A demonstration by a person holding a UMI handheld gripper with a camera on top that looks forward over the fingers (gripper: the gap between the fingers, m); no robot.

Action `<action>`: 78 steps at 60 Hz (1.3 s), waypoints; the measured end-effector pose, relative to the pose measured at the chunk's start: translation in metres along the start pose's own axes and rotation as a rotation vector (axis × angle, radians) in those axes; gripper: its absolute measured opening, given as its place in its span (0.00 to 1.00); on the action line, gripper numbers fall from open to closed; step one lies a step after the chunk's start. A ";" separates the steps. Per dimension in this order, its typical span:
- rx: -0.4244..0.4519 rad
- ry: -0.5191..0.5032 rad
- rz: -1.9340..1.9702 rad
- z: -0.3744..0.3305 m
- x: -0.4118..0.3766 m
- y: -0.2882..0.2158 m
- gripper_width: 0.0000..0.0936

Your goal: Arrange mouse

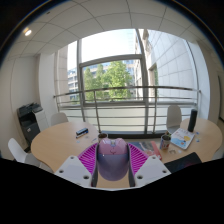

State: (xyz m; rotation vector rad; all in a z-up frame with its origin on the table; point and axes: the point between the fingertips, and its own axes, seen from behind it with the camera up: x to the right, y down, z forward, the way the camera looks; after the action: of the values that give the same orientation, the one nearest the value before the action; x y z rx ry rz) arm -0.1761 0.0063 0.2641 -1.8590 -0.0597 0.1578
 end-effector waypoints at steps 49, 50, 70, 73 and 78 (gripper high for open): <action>-0.382 0.237 -0.019 0.016 0.421 0.205 0.91; -0.379 0.238 -0.025 0.011 0.419 0.202 0.91; -0.276 0.287 -0.074 -0.145 0.358 0.138 0.91; -0.266 0.291 -0.076 -0.168 0.347 0.134 0.90; -0.254 0.292 -0.081 -0.198 0.334 0.133 0.91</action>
State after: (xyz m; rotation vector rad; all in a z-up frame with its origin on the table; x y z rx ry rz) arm 0.1765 -0.1793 0.1670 -2.1112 0.0496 -0.1866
